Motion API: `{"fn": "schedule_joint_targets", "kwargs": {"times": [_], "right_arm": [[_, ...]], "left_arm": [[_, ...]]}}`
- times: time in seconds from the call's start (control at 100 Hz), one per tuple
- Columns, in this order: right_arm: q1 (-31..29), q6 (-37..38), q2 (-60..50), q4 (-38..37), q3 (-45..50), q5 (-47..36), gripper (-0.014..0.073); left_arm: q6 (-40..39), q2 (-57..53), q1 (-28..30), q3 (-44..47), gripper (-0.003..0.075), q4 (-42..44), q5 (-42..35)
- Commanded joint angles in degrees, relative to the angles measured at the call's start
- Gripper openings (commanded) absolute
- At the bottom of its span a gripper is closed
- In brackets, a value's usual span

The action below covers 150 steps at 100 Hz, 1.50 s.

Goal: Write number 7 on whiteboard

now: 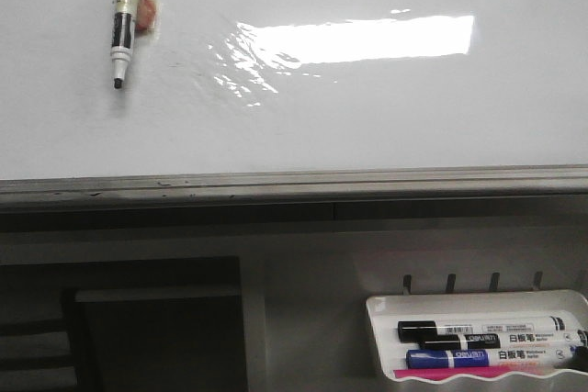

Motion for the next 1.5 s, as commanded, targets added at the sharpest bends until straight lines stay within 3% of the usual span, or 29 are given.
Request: {"fn": "schedule_joint_targets", "kwargs": {"times": [0.0, 0.16, 0.33, 0.4, 0.48, 0.55, 0.6, 0.67, 0.74, 1.12, 1.49], "right_arm": [[0.1, -3.5, 6.4, -0.3, -6.0, 1.9, -0.0056], [0.1, -9.2, 16.6, -0.3, -14.3, 8.3, -0.0056], [0.4, -10.4, 22.1, -0.2, -18.7, 9.7, -0.0018], [0.6, -10.7, 23.6, -0.1, -19.6, 10.1, 0.0086], [1.0, -10.7, 25.0, 0.1, -20.0, 10.2, 0.0295], [1.0, -10.7, 26.0, 0.3, -20.0, 10.3, 0.0443], [1.0, -10.7, 26.5, 0.3, -20.0, 10.4, 0.0491], [1.0, -10.7, 26.8, 0.3, -20.0, 10.4, 0.0490], [1.0, -10.7, 26.8, 0.3, -20.0, 10.4, 0.0488], [1.0, -10.7, 26.8, 0.3, -20.0, 10.3, 0.0489], [1.0, -10.8, 26.8, 0.3, -20.0, 10.1, 0.0488]], "left_arm": [[5.2, 7.0, 0.1, -8.2, -0.0020, 0.7, 3.4], [9.0, 16.6, 0.1, -17.8, -0.0020, 0.6, 11.8], [9.5, 22.0, -3.7, -21.2, -0.0019, 0.2, 10.9], [11.3, 23.5, -5.9, -21.3, 0.0002, -0.5, 9.7], [12.0, 25.4, -8.2, -21.3, 0.0083, -1.6, 8.1], [12.0, 27.2, -9.9, -21.3, 0.0199, -3.4, 5.9], [12.0, 28.6, -11.1, -21.3, 0.0301, -4.9, 3.9], [12.0, 30.6, -12.8, -21.3, 0.0409, -6.5, 0.6], [12.0, 32.7, -15.1, -21.3, 0.0461, -6.8, -3.0], [12.0, 49.5, -29.4, -21.3, 0.0461, -6.0, -25.4], [12.0, 62.8, -31.2, -21.6, 0.0461, -3.6, -38.8]]}}
